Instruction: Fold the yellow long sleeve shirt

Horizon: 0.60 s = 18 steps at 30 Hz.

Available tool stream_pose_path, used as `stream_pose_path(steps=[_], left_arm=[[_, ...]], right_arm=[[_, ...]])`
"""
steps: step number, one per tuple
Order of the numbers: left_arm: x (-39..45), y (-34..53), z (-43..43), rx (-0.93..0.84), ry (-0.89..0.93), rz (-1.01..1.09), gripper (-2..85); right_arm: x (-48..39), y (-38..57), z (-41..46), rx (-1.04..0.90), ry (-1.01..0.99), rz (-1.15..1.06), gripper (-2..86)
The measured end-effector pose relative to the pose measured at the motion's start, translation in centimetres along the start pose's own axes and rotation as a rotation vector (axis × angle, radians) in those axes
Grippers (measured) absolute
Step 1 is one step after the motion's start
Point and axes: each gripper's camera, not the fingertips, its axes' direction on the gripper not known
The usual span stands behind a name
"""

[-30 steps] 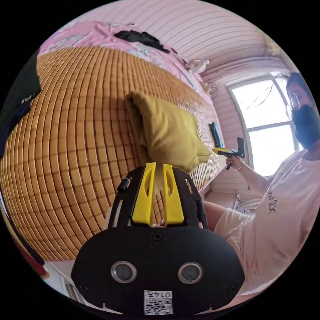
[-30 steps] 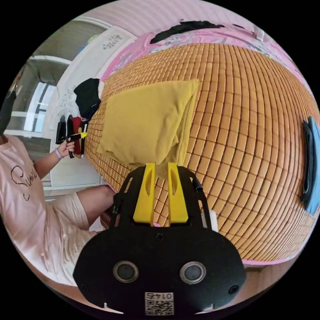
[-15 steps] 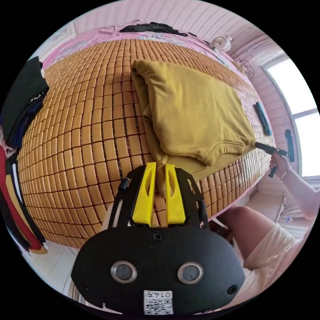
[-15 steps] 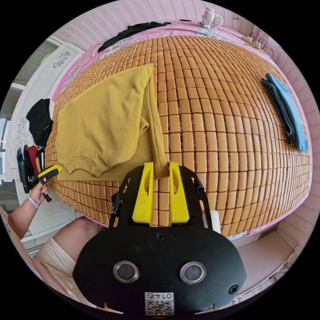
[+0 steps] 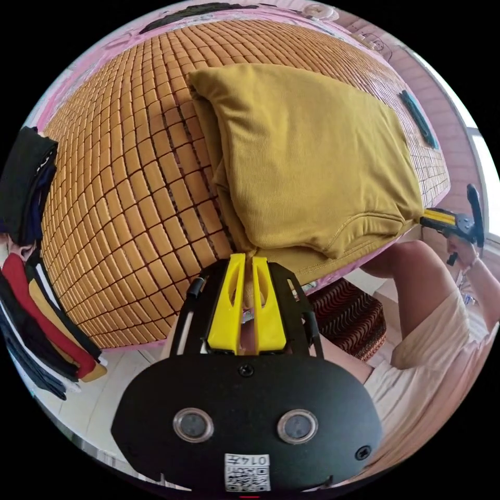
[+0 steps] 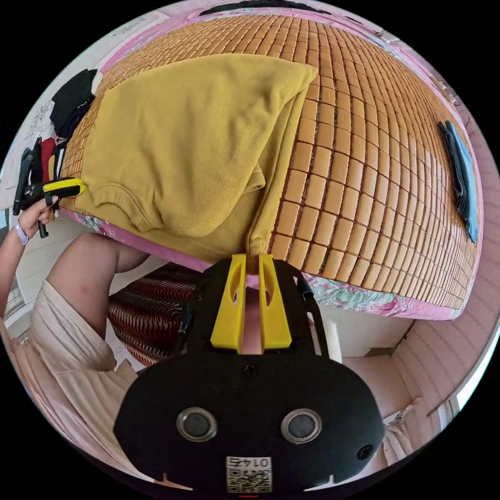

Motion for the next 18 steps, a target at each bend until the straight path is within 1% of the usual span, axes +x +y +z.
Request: stream_pose_path(steps=[3, 7, 10, 13, 14, 16, 17, 18], left_arm=[[1.7, 0.7, 0.2, 0.013, -0.077, 0.078, 1.1], [0.5, 2.2, 0.4, 0.056, 0.035, 0.049, 0.6], [1.0, 3.0, 0.7, 0.073, 0.031, 0.099, 0.3], [1.4, 4.6, 0.9, 0.129, 0.011, 0.116, 0.2], [1.4, 5.2, 0.9, 0.152, 0.015, 0.109, 0.2], [1.7, 7.7, 1.2, 0.263, 0.009, 0.072, 0.2], [2.0, 8.2, 1.2, 0.287, -0.009, 0.06, 0.2], [2.9, 9.3, 1.3, 0.323, -0.067, 0.037, 0.2]], right_arm=[[-1.3, 0.3, 0.6, -0.001, 0.066, -0.06, 2.7], [-1.5, 0.4, 1.2, -0.019, 0.047, -0.067, 2.4], [-3.2, 1.1, 1.9, -0.015, 0.133, -0.142, 2.2], [-3.8, 2.9, 2.5, 0.072, 0.159, -0.121, 2.2], [-3.3, 3.9, 2.6, 0.124, 0.122, -0.086, 2.3], [-2.7, 5.3, 2.9, 0.194, 0.065, -0.036, 2.4], [-2.6, 5.9, 3.0, 0.217, 0.052, -0.027, 2.6], [-2.6, 6.4, 3.0, 0.221, 0.037, 0.003, 2.8]])
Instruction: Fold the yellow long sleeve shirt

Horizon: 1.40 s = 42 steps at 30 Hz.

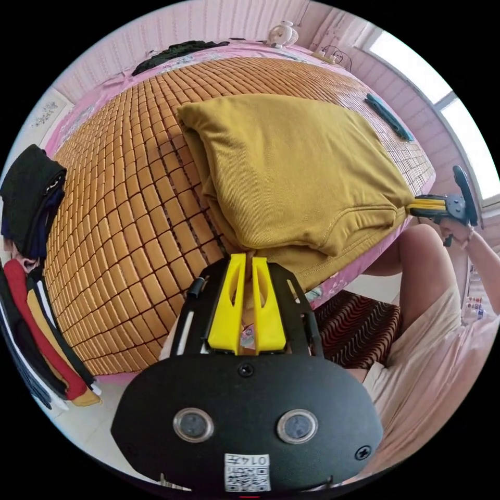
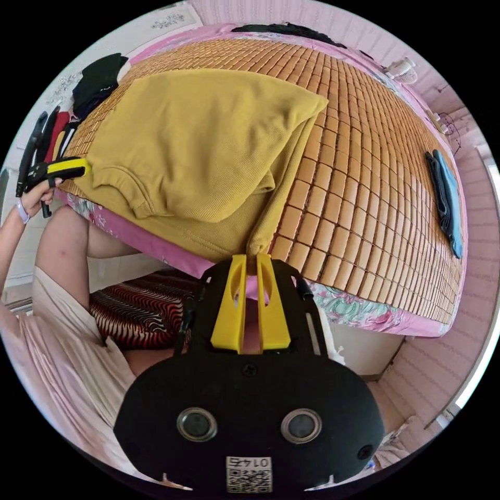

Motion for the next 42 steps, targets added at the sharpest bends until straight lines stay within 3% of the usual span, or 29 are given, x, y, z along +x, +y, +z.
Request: stream_pose_path(steps=[5, 12, 23, 31, 33, 42], left_arm=[[3.8, 3.7, -2.2, -0.012, -0.153, 0.056, 0.3], [1.5, 11.0, -4.2, 0.06, 0.136, -0.118, 0.1], [1.5, 20.0, -7.4, 0.169, 0.103, -0.192, -1.0], [4.0, 22.9, -6.1, 0.154, 0.039, -0.155, -1.0], [5.0, 23.1, -4.5, 0.07, 0.004, -0.091, -1.0], [5.3, 23.5, -4.3, 0.11, 0.006, -0.086, -1.0]], right_arm=[[-1.5, 2.9, -1.3, 0.036, 0.046, 0.082, 3.9], [-2.7, 8.2, -0.7, 0.075, 0.002, 0.099, 4.8], [-2.5, 14.4, -0.3, 0.217, -0.121, 0.229, 0.4], [-6.3, 14.3, 2.4, 0.111, -0.006, 0.135, -0.2], [-8.0, 14.2, 2.9, 0.131, 0.084, 0.065, -0.3], [-11.9, 12.8, 3.7, 0.17, 0.17, -0.036, -0.8]])
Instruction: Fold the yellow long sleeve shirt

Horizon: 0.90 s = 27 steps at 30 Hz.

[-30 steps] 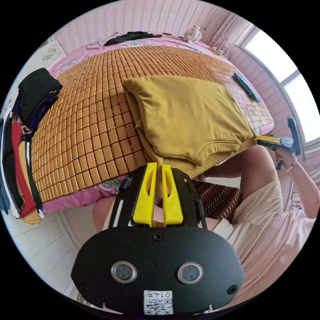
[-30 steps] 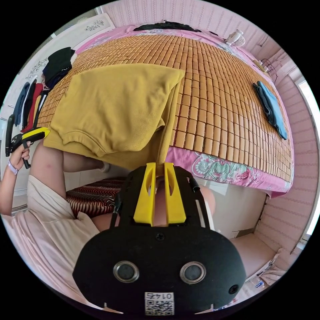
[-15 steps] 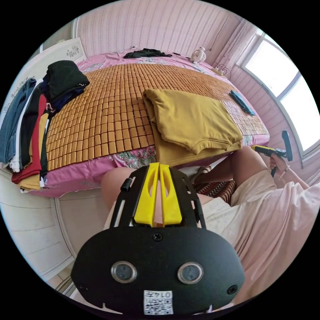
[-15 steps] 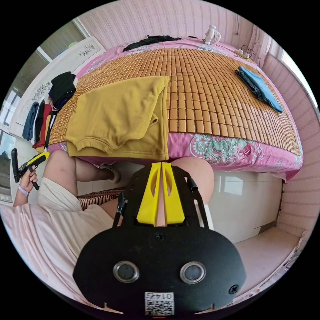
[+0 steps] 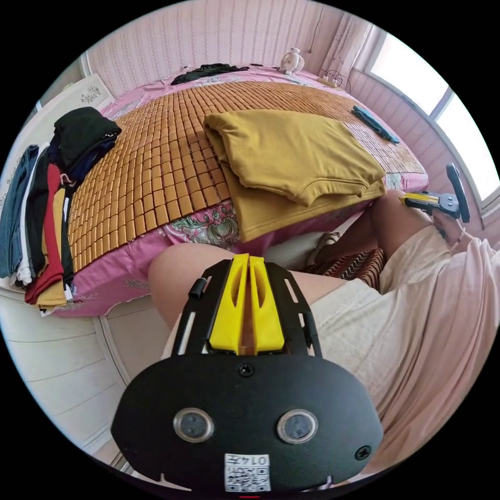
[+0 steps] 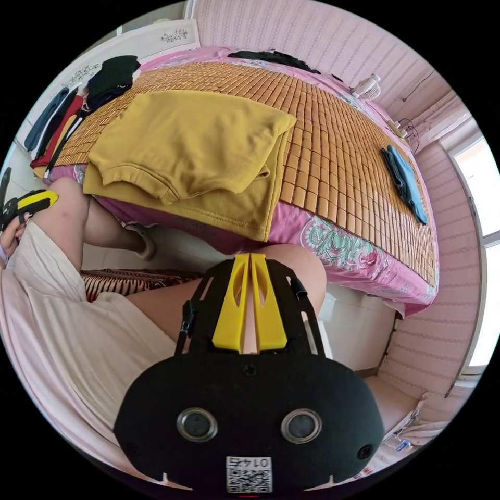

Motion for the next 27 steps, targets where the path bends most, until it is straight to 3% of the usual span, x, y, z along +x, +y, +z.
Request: stream_pose_path(steps=[10, 13, 17, 24, 26, 27], left_arm=[[4.6, -6.4, -0.3, 0.087, 0.006, 0.221, -1.0], [6.6, -9.3, 0.3, 0.165, 0.131, 0.279, -1.0], [9.1, -13.0, 2.2, 0.164, 0.164, 0.332, -1.0], [11.2, -18.8, 7.1, 0.082, 0.155, 0.37, -1.0], [11.4, -19.4, 9.7, -0.048, 0.148, 0.391, -1.0], [11.3, -19.3, 9.9, 0.018, 0.164, 0.414, -1.0]], right_arm=[[-2.9, -11.8, -1.4, 0.131, -0.179, -0.211, -1.0], [-5.7, -18.7, -1.4, 0.126, -0.13, -0.331, -1.0], [-9.8, -28.3, 0.3, 0.026, -0.06, -0.489, -1.0], [-14.2, -41.3, 7.6, -0.339, 0.006, -0.529, -0.8], [-14.9, -42.8, 8.8, -0.34, 0.007, -0.544, -0.7], [-15.3, -43.9, 9.3, -0.36, 0.015, -0.533, -0.6]])
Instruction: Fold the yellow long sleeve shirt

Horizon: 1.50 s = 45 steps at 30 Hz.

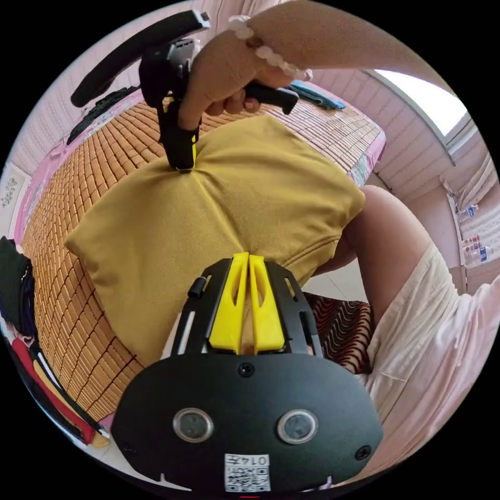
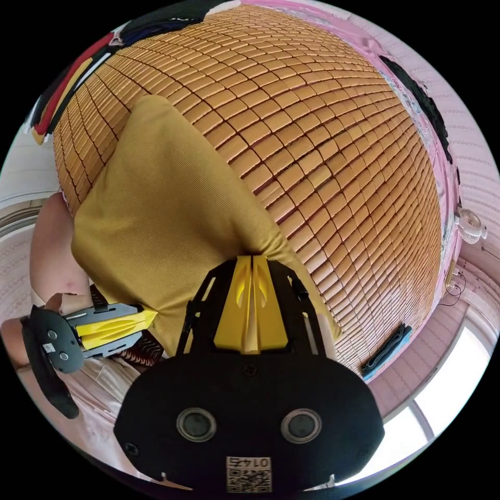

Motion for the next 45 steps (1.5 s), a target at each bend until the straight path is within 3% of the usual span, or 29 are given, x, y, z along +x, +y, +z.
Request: stream_pose_path(steps=[8, 10, 14, 17, 21, 26, 29, 33, 36, 38, 40, 45], left_arm=[[-1.9, -1.7, 0.0, 0.046, 0.135, -0.098, -1.0], [-2.9, -3.5, -1.3, 0.145, 0.101, -0.138, -1.0], [-4.7, -8.0, -0.4, 0.162, -0.025, -0.205, -1.0], [-4.6, -11.4, 3.4, 0.007, -0.063, -0.133, -1.0], [-2.4, -12.5, 4.5, 0.02, -0.163, -0.021, -1.0], [1.4, -12.0, 2.3, -0.034, -0.096, 0.119, -1.0], [4.0, -11.2, 4.7, -0.169, -0.089, 0.189, -1.0], [5.2, -12.0, 5.8, -0.125, -0.151, 0.217, -1.0], [5.3, -14.1, 5.3, -0.218, -0.099, 0.254, -1.0], [5.4, -14.8, 4.5, -0.176, -0.023, 0.243, -1.0], [6.4, -14.9, 7.7, -0.329, -0.014, 0.329, -1.0], [6.2, -16.4, 8.5, -0.351, 0.033, 0.346, -1.0]], right_arm=[[1.8, -6.0, -0.2, -0.121, -0.038, -0.131, -0.9], [2.4, -6.9, -0.3, -0.12, -0.053, -0.139, -0.9], [3.5, -8.5, -0.5, -0.105, -0.076, -0.14, -0.9], [3.9, -9.8, -0.5, -0.112, -0.072, -0.141, -0.9], [4.5, -11.4, -0.6, -0.135, -0.066, -0.147, -0.9], [5.6, -12.2, -0.8, -0.107, -0.089, -0.156, -1.0], [5.7, -12.9, -0.9, -0.118, -0.065, -0.17, -1.0], [6.0, -13.9, -0.8, -0.16, -0.051, -0.177, -1.0], [6.4, -14.0, -0.9, -0.16, -0.049, -0.189, -0.9], [6.6, -14.0, -0.9, -0.159, -0.051, -0.195, -0.9], [6.9, -14.0, -0.8, -0.168, -0.057, -0.195, -0.9], [7.1, -13.7, -0.7, -0.196, -0.028, -0.196, -0.9]])
